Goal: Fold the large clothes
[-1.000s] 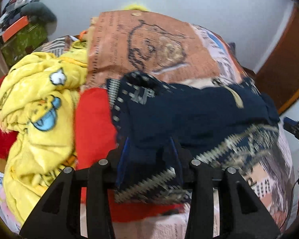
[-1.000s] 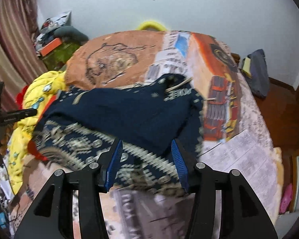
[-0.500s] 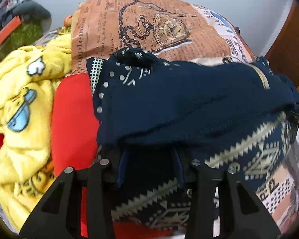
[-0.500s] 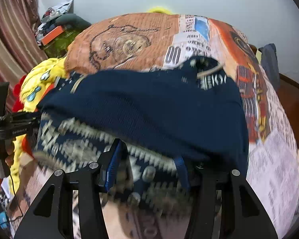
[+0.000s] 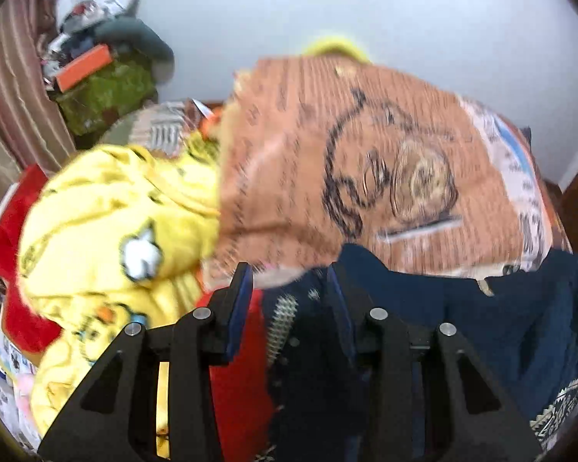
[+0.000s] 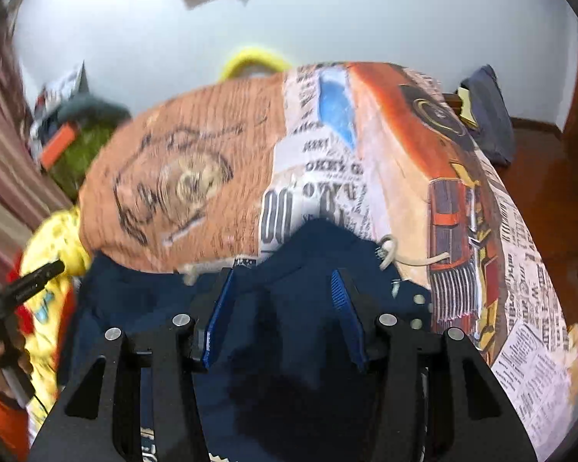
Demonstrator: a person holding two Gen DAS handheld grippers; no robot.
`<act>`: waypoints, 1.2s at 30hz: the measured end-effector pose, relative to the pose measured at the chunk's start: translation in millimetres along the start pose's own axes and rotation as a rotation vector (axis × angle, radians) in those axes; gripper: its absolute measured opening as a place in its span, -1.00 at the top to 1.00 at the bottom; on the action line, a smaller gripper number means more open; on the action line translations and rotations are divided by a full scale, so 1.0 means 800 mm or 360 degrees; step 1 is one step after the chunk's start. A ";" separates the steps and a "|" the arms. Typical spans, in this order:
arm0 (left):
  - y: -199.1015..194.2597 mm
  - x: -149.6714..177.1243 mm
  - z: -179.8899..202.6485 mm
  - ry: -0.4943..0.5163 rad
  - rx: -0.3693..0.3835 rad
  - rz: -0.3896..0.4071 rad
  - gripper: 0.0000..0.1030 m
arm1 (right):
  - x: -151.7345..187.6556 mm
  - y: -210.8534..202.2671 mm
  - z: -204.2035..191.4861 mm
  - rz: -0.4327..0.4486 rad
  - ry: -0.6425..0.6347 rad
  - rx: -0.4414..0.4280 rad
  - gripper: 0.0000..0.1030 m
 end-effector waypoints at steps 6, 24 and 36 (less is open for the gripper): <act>-0.039 0.028 0.025 0.0133 0.0136 -0.0021 0.21 | 0.022 -0.019 -0.015 -0.0029 -0.0110 -0.0049 0.08; -0.039 0.167 0.155 0.0548 0.0373 -0.0150 -0.12 | 0.131 0.026 -0.127 -0.0133 -0.0706 -0.0040 -0.40; -0.034 0.191 0.062 0.0431 0.0231 -0.0010 -0.50 | 0.149 -0.004 -0.032 -0.0101 -0.0618 0.0062 -0.62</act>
Point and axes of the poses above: each gripper's, at about its wrist camera, not at the fingertips, and y roughly the way its jaws point, z to its right, x to its underside, the point moved 9 cm from there along y, roughly the way its jaws point, and after that the axes turned 2 degrees about -x, right-handed, at the moved point
